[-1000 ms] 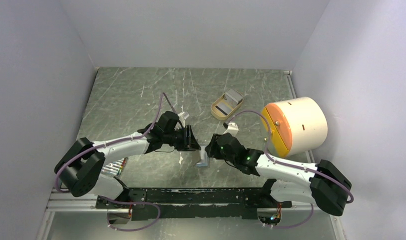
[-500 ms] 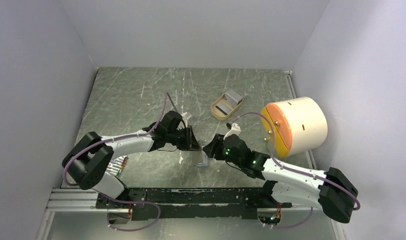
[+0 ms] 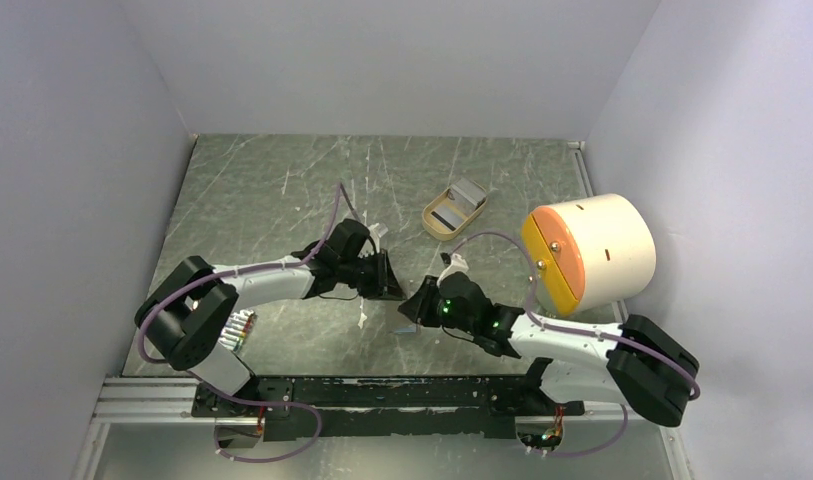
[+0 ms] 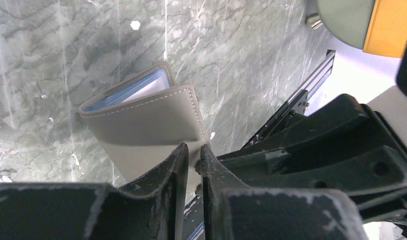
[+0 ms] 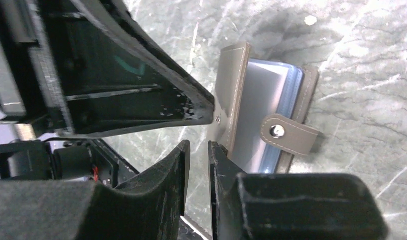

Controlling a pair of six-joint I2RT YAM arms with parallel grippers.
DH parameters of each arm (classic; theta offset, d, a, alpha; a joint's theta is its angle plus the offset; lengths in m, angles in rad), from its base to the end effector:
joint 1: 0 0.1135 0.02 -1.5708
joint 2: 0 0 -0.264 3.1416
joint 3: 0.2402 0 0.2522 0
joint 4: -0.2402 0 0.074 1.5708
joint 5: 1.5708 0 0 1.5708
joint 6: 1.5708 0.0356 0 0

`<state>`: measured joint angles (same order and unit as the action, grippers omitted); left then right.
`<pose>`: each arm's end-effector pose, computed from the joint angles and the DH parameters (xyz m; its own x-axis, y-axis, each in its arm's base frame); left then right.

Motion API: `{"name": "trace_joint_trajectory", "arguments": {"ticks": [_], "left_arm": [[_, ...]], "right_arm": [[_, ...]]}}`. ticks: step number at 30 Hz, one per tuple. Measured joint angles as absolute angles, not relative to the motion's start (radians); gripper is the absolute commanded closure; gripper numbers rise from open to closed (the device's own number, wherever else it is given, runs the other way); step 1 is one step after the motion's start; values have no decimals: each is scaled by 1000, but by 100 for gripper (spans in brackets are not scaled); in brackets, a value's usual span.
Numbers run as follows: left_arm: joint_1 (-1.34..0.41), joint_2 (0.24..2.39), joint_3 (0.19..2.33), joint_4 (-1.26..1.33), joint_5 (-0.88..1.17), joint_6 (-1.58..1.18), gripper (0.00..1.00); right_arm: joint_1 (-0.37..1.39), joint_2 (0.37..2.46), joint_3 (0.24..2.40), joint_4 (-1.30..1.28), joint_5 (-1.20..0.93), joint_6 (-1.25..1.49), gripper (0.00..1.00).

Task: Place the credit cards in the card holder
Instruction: Close the card holder at the center of the board.

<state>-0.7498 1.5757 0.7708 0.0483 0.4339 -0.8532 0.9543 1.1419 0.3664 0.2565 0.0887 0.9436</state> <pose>0.2179 -0.2233 0.1696 -0.9647 -0.0357 -0.2608 0.1753 0.6521 -0.7376 0.1310 0.1795 0.1706 -0.7903 0.2796 -0.5452 -0.2186 0.7025 0.6773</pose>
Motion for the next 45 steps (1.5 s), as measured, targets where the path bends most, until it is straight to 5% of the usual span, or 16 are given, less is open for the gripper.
{"name": "trace_joint_trajectory", "arguments": {"ticks": [16, 45], "left_arm": [[-720, 1468, 761, -67, 326, -836, 66], [-714, 1648, 761, -2, 394, -759, 61]], "right_arm": [[955, 1317, 392, 250, 126, 919, 74], [956, 1244, 518, -53, 229, 846, 65]]}}
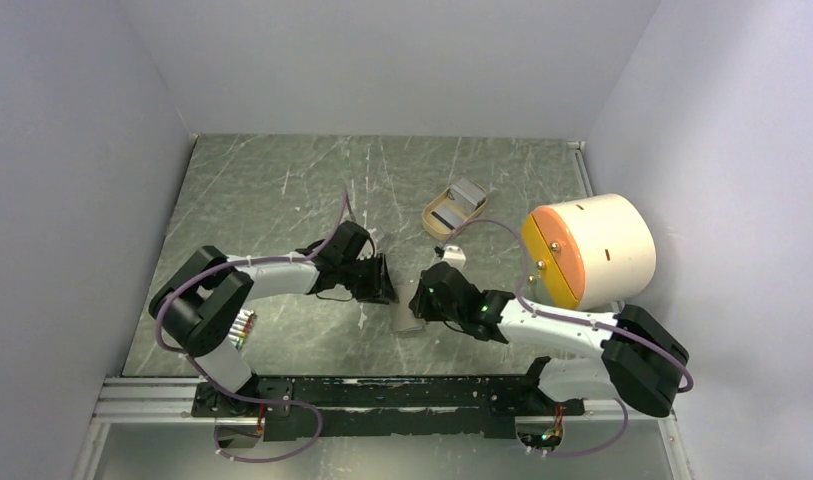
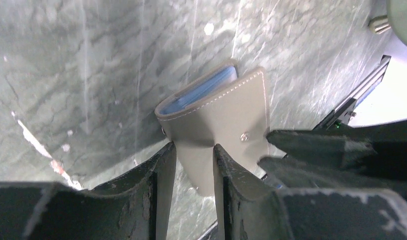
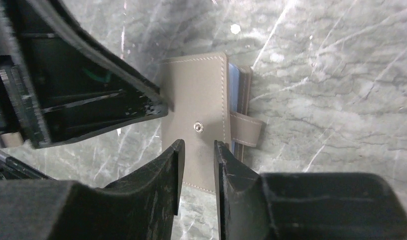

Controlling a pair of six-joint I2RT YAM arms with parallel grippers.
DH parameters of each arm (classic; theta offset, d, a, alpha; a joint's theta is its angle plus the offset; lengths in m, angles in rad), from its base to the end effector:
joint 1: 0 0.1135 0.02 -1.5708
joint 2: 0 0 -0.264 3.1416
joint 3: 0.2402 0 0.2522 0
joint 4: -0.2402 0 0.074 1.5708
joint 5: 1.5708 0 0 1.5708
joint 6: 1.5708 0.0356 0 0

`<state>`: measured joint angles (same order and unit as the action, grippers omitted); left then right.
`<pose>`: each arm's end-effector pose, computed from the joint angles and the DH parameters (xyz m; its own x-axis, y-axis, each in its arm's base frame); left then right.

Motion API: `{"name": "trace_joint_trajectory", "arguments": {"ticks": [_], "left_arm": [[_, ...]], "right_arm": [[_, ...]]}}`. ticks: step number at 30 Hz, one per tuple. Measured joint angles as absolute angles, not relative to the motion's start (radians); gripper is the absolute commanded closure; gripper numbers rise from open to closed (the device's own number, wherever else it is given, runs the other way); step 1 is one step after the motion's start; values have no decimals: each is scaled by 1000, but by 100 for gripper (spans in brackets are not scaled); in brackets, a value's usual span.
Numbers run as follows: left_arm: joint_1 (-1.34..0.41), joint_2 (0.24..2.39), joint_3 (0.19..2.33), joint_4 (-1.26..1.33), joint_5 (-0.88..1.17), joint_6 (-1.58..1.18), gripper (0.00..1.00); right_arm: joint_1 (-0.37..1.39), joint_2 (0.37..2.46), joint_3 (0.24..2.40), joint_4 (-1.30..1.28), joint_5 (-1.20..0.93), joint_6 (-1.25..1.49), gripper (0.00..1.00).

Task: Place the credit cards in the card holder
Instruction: Close the card holder at the center of the board.

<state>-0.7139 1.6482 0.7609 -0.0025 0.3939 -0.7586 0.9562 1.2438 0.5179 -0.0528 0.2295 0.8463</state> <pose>0.2245 -0.2126 0.1416 -0.9678 -0.0020 -0.2518 0.1675 0.7417 -0.6495 0.1425 0.1878 0.1695 -0.7942 0.1393 -0.5914 -0.1621 0.8895 0.4271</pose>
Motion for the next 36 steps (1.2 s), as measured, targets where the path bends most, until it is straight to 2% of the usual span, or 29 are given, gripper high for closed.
{"name": "trace_joint_trajectory", "arguments": {"ticks": [3, 13, 17, 20, 22, 29, 36], "left_arm": [[-714, 1673, 806, -21, 379, -754, 60], [-713, 1744, 862, -54, 378, -746, 59], [-713, 1748, 869, -64, 378, -746, 60], [-712, 1735, 861, -68, 378, -753, 60], [-710, 1710, 847, -76, 379, -762, 60], [-692, 1589, 802, -76, 382, -782, 62], [-682, 1594, 776, -68, 402, -783, 62]], "right_arm": [[956, 1226, 570, -112, 254, 831, 63], [958, 1288, 701, -239, 324, 781, 64], [962, 1299, 685, -263, 327, 783, 63], [962, 1278, 659, -264, 327, 790, 53], [962, 1269, 648, -265, 326, 801, 51], [922, 1216, 565, -249, 309, 863, 55], [874, 1074, 490, -212, 302, 914, 57]]}}
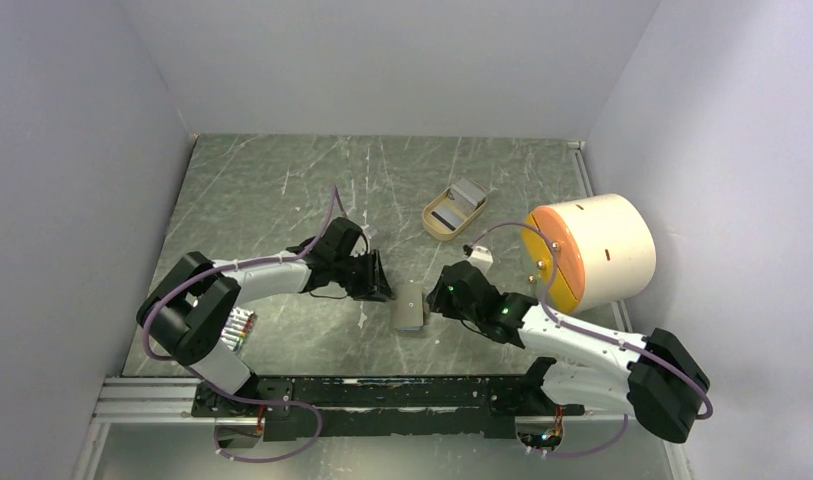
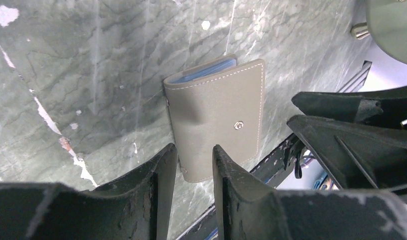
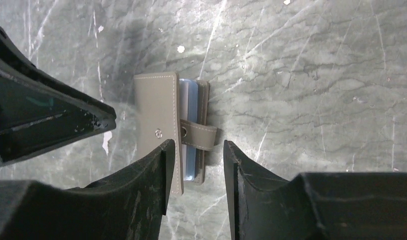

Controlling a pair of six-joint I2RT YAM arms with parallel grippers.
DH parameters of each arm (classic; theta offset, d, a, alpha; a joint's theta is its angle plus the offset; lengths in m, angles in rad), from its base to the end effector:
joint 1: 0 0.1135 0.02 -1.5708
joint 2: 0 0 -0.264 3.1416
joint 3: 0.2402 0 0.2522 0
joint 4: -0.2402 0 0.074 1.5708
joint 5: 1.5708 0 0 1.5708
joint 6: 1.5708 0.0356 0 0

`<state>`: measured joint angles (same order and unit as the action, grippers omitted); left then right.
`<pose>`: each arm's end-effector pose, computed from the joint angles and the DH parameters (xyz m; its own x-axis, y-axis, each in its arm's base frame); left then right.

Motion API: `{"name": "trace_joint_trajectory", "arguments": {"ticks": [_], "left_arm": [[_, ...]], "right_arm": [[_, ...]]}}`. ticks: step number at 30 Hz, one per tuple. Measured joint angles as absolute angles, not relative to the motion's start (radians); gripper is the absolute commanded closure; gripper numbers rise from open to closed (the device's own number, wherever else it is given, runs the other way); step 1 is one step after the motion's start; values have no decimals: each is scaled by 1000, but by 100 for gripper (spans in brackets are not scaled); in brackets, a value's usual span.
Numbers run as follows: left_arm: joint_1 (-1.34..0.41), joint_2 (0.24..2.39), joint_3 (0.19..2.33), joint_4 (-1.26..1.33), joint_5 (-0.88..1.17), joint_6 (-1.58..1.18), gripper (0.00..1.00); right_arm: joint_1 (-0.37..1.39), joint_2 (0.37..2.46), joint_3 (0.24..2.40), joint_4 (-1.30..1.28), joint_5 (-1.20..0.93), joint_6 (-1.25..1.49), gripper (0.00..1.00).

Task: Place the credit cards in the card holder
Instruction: Close the card holder at the center of the board.

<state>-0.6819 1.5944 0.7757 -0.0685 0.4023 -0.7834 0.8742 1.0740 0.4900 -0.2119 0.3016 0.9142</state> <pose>0.2279 -0.2029 0.1568 -0.9712 -0.0479 -0.2333 0.1222 0.7406 -0.6608 0.1410 0.1521 0.1834 -0.7543 0.2770 -0.5952 -0.0026 0.9054 0.4246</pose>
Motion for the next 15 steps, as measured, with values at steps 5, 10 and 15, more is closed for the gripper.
{"name": "trace_joint_trajectory", "arguments": {"ticks": [5, 10, 15], "left_arm": [[-682, 1599, 774, -39, 431, -790, 62], [-682, 1615, 762, 1, 463, -801, 63], [-682, 1639, 752, 10, 477, -802, 63]], "right_arm": [[852, 1110, 469, -160, 282, 926, 58], [850, 1176, 430, -101, 224, 937, 60], [850, 1196, 428, -32, 170, 937, 60]]}}
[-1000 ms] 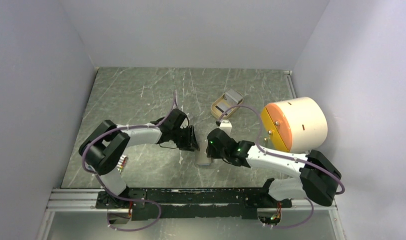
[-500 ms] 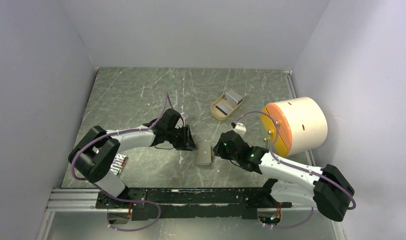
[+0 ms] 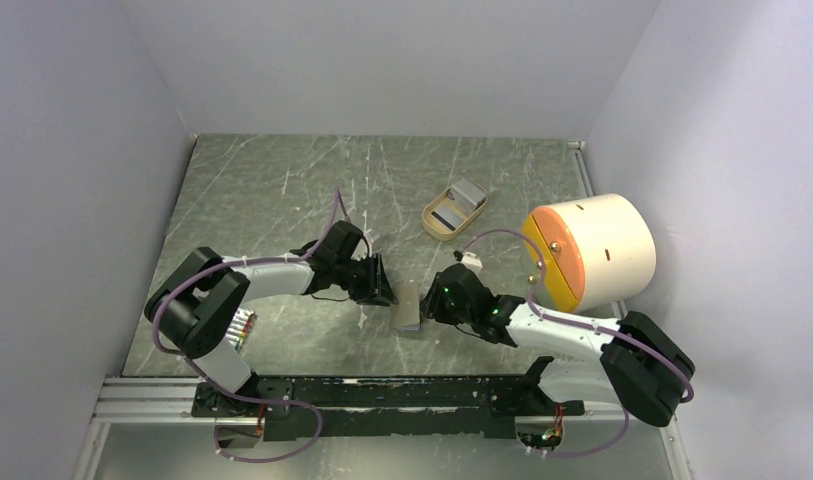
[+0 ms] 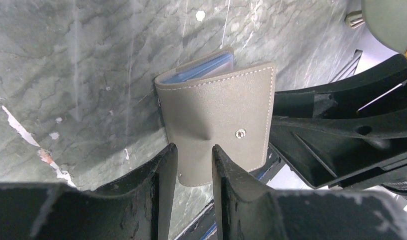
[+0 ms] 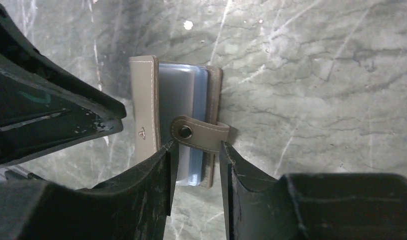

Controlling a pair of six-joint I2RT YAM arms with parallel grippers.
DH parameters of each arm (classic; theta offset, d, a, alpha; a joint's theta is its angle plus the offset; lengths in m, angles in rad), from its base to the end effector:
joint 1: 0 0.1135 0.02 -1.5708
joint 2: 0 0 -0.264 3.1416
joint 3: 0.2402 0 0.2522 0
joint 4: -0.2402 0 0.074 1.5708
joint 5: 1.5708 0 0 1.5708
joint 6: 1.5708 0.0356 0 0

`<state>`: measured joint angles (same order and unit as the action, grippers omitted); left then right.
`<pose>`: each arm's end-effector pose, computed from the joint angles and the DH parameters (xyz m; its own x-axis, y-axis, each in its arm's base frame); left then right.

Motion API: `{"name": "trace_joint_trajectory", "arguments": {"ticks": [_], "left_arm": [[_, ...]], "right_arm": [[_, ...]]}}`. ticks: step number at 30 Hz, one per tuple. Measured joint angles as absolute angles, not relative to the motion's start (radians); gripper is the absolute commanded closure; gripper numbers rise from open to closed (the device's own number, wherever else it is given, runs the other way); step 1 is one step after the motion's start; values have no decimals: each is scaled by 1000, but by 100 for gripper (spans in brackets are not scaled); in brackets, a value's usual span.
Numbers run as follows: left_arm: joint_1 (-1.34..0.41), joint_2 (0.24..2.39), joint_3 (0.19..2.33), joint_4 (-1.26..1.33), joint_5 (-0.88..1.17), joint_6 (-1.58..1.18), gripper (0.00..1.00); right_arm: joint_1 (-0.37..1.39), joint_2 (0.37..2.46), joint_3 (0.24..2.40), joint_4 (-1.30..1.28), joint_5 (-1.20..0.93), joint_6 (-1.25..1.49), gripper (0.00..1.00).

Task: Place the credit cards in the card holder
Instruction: Close the card holder at the center of the board.

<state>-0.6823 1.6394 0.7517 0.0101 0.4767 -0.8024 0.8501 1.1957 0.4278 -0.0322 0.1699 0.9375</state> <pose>0.2278 -0.2061 0.1435 -0.9814 -0.0258 -0.1903 0.1183 0.6995 -0.7048 0.1478 0.1592 0.1539 -0.8144 0.2766 -0.5101 -0.0106 0.8718 0.4898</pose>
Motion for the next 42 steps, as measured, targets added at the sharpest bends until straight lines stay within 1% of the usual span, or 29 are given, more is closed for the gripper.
{"name": "trace_joint_trajectory", "arguments": {"ticks": [3, 11, 17, 23, 29, 33, 39, 42], "left_arm": [[-682, 1644, 752, 12, 478, -802, 64], [-682, 1654, 751, 14, 480, -802, 64], [-682, 1654, 744, 21, 482, -805, 64], [-682, 1654, 743, 23, 484, -808, 64], [-682, 1654, 740, 27, 486, -809, 65], [-682, 1654, 732, 33, 488, -809, 65], [-682, 1654, 731, 34, 495, -812, 65], [-682, 1654, 731, 33, 495, -812, 65]], "right_arm": [[853, 1196, 431, -11, 160, 929, 56], [900, 1237, 511, -34, 197, 889, 51], [927, 1298, 563, -88, 251, 854, 50], [930, 1314, 590, -140, 297, 818, 51], [933, 1346, 616, -148, 309, 799, 55], [934, 1349, 616, -159, 317, 795, 56], [938, 1351, 622, -181, 327, 788, 63], [938, 1351, 625, -189, 331, 787, 64]]}}
